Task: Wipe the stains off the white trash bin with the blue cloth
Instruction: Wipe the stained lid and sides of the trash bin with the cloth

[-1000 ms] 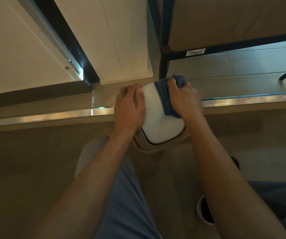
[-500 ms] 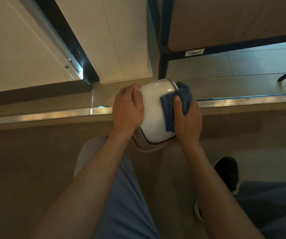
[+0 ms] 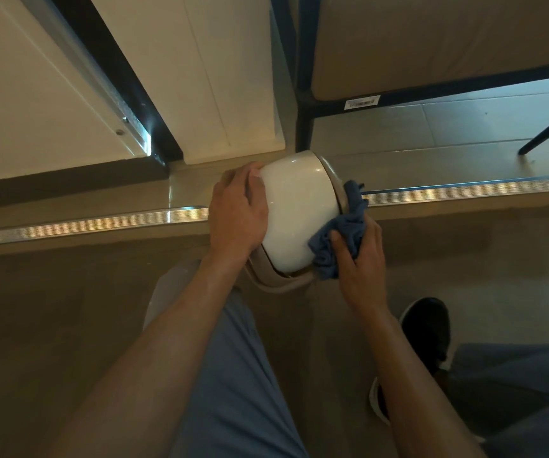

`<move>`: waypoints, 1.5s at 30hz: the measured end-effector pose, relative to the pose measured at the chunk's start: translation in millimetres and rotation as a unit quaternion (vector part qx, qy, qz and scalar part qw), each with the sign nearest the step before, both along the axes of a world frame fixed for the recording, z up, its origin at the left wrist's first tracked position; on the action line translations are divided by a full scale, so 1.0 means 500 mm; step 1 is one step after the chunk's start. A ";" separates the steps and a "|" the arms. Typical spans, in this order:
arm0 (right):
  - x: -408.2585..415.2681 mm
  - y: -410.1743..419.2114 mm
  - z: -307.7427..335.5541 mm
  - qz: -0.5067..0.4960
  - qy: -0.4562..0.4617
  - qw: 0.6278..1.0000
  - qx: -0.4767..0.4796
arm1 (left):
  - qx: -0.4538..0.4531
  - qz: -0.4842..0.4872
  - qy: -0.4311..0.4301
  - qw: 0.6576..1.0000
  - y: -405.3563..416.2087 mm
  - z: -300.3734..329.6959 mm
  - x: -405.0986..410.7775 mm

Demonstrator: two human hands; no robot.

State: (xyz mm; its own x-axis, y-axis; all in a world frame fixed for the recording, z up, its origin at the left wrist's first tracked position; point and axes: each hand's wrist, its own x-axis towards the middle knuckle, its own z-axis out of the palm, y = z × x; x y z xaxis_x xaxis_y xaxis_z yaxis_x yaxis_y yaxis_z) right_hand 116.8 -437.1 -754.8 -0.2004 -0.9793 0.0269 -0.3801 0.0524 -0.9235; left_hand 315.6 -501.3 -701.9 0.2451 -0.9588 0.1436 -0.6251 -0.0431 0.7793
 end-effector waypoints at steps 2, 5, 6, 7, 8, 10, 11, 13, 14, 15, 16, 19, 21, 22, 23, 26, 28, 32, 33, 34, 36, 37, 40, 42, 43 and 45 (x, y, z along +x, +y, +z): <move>-0.003 -0.018 0.013 -0.004 0.009 1.000 0.014 | 0.000 0.001 -0.006 1.000 -0.002 -0.002 0.001; 0.008 -0.048 0.038 -0.022 0.013 0.999 0.037 | 0.003 0.004 -0.013 1.000 -0.004 -0.004 0.002; 0.010 -0.056 0.043 -0.021 0.004 0.999 0.041 | 0.003 0.005 -0.013 1.000 -0.003 -0.003 0.001; 0.010 -0.060 0.045 -0.010 -0.010 0.999 0.047 | 0.004 0.005 -0.014 1.000 -0.004 -0.002 0.001; 0.004 -0.060 0.041 0.008 -0.022 0.998 0.054 | 0.003 0.004 -0.016 1.000 -0.004 -0.002 0.002; -0.017 -0.051 0.029 0.060 -0.030 0.995 0.071 | 0.002 0.006 -0.015 1.000 -0.005 -0.002 0.001; -0.025 -0.045 0.025 0.078 -0.023 0.994 0.077 | 0.002 0.007 -0.013 1.000 -0.006 -0.002 0.001; -0.028 -0.036 0.022 0.079 0.018 0.994 0.071 | 0.005 0.008 -0.013 1.000 -0.005 -0.002 -0.001; -0.021 -0.032 0.022 0.068 0.051 0.994 0.064 | 0.007 0.009 -0.013 1.000 -0.004 -0.001 -0.002; -0.010 -0.028 0.025 0.055 0.084 0.993 0.060 | 0.007 0.008 -0.014 1.000 -0.003 0.000 -0.002; 0.003 -0.023 0.028 0.043 0.111 0.991 0.058 | 0.006 0.009 -0.015 1.000 -0.003 0.001 -0.002; 0.039 -0.009 0.044 0.012 0.155 0.987 0.039 | 0.007 0.006 -0.016 1.000 -0.001 0.001 -0.001; 0.062 -0.006 0.049 -0.006 0.190 0.982 0.019 | 0.009 0.002 -0.017 1.000 0.000 0.002 -0.001; 0.077 -0.007 0.053 -0.013 0.214 0.977 0.008 | 0.010 0.002 -0.018 1.000 0.001 0.003 -0.002; 0.094 -0.012 0.056 -0.018 0.234 0.972 -0.005 | 0.010 0.003 -0.020 1.000 0.002 0.004 -0.002; 0.129 -0.051 0.072 -0.029 0.274 0.960 -0.052 | 0.008 0.004 -0.018 1.000 0.002 0.006 -0.002; 0.127 -0.093 0.085 -0.023 0.287 0.955 -0.075 | 0.009 0.005 -0.017 1.000 0.001 0.004 -0.003; 0.092 -0.149 0.085 0.023 0.270 0.956 -0.109 | 0.005 0.014 -0.015 1.000 -0.003 0.000 -0.007; 0.086 -0.145 0.081 0.031 0.275 0.954 -0.115 | 0.002 0.015 -0.014 1.000 -0.002 0.000 -0.008; 0.083 -0.134 0.076 0.037 0.285 0.950 -0.118 | -0.001 0.016 -0.012 1.000 -0.001 0.001 -0.008; 0.085 -0.095 0.064 0.037 0.314 0.940 -0.126 | 0.001 0.015 -0.008 1.000 0.001 0.003 -0.009; 0.089 -0.073 0.055 0.035 0.329 0.934 -0.134 | 0.003 0.015 -0.008 1.000 0.002 0.004 -0.010; 0.100 -0.022 0.027 0.026 0.354 0.923 -0.149 | 0.004 0.019 -0.012 1.000 0.004 0.005 -0.011; 0.102 -0.013 0.017 0.019 0.354 0.924 -0.143 | 0.006 0.019 -0.016 1.000 0.003 0.004 -0.012; 0.101 -0.012 0.015 0.019 0.353 0.925 -0.138 | 0.007 0.019 -0.018 1.000 0.002 0.003 -0.012; 0.096 -0.011 0.014 0.028 0.352 0.926 -0.132 | 0.007 0.019 -0.017 1.000 0.002 0.002 -0.011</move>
State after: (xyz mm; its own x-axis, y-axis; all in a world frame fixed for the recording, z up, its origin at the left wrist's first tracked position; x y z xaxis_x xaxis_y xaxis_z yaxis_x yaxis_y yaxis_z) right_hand 164.8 -442.7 -747.8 0.0087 -0.9283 0.3716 -0.8884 -0.1778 -0.4233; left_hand 310.0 -500.5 -700.9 0.2759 -0.9512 0.1384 -0.6492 -0.0782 0.7566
